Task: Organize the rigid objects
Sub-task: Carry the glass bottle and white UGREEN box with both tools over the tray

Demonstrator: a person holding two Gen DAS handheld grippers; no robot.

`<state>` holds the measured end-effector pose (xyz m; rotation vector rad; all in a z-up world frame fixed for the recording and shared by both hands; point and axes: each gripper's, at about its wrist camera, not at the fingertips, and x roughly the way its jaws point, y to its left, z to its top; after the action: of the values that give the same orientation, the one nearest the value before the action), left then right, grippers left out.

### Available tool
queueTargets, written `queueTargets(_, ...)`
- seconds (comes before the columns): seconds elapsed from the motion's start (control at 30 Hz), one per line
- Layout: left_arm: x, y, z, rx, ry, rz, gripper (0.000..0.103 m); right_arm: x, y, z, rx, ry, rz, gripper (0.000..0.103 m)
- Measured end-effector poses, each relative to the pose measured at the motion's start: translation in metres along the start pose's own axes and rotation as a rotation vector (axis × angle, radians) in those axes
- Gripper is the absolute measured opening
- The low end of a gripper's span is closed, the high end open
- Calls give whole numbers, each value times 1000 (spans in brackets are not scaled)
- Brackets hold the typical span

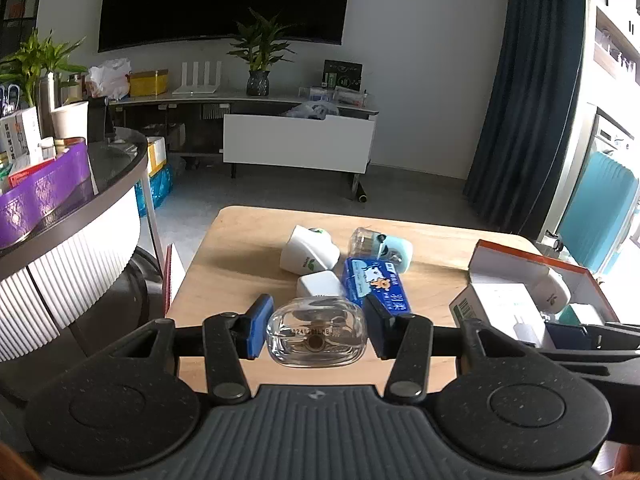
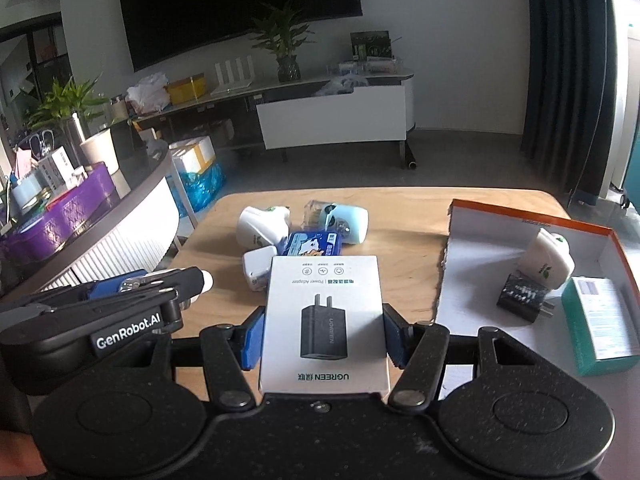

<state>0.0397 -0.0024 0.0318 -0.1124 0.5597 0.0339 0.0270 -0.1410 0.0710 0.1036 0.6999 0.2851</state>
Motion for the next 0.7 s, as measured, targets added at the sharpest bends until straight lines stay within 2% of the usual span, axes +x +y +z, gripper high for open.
queueTargets(0.7,-15,-19,1,28,-12,-25,49,-32,-17,-2,27,-37,-24,71)
